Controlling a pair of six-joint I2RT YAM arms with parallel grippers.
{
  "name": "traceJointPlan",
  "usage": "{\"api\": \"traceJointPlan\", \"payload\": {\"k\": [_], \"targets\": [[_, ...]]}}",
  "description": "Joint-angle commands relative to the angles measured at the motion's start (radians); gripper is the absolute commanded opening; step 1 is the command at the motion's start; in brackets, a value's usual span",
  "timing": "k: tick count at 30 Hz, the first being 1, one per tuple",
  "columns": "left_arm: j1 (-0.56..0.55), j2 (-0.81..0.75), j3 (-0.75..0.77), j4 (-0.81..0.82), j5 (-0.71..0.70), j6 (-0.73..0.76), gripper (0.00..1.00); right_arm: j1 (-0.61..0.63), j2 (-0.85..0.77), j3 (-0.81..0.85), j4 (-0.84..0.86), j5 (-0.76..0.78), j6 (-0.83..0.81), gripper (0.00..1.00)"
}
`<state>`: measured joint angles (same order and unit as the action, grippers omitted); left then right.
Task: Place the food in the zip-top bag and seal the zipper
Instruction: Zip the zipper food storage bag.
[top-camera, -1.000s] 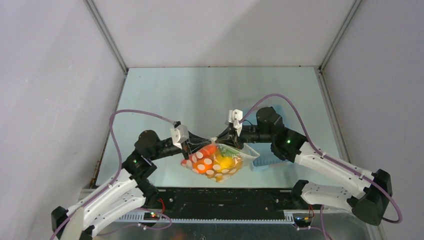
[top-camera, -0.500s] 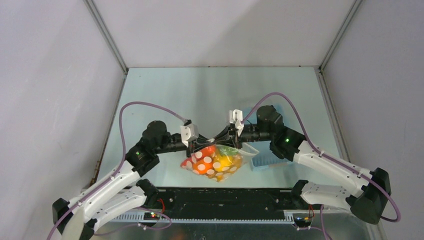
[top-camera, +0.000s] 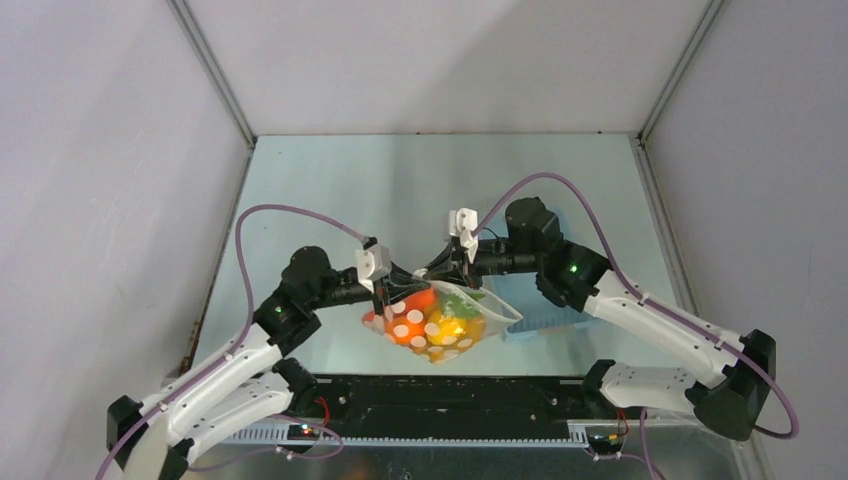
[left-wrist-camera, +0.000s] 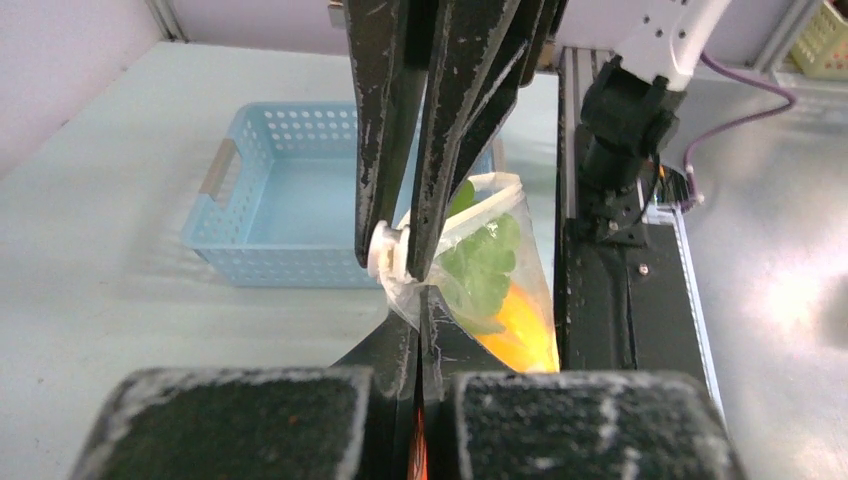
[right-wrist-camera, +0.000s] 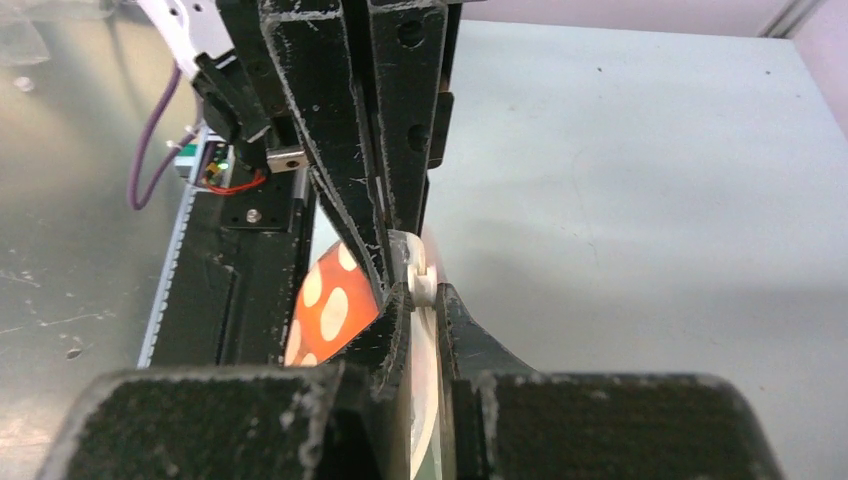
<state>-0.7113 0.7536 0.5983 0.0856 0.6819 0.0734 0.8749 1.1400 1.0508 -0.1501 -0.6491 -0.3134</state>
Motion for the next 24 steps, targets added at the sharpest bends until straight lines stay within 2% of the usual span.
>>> {"api": "traceJointPlan", "payload": {"k": [1,4,9,13,17,24], "targets": [[-0.015,-0.016,-0.072,0.283,-0.044,-0.134,0.0,0.012,0.018,0.069,0.008,0.069,-0.044,0.07],[-0.027,-0.051,-0.103,0.327,-0.042,-0.096,0.0,0.018,0.03,0.086,-0.032,0.083,-0.075,0.07],[-0.031,-0.071,-0.067,0.227,-0.083,-0.043,0.0,0.018,0.04,0.12,-0.152,0.084,-0.119,0.09],[-0.03,-0.112,-0.116,0.321,-0.089,-0.065,0.0,0.018,0.048,0.139,-0.282,0.125,-0.146,0.09],[-0.031,-0.144,-0.143,0.345,-0.125,-0.066,0.0,0.016,0.049,0.154,-0.369,0.129,-0.173,0.1],[-0.031,-0.139,-0.136,0.358,-0.062,-0.089,0.0,0.016,0.091,0.153,-0.305,0.069,-0.166,0.12]]}}
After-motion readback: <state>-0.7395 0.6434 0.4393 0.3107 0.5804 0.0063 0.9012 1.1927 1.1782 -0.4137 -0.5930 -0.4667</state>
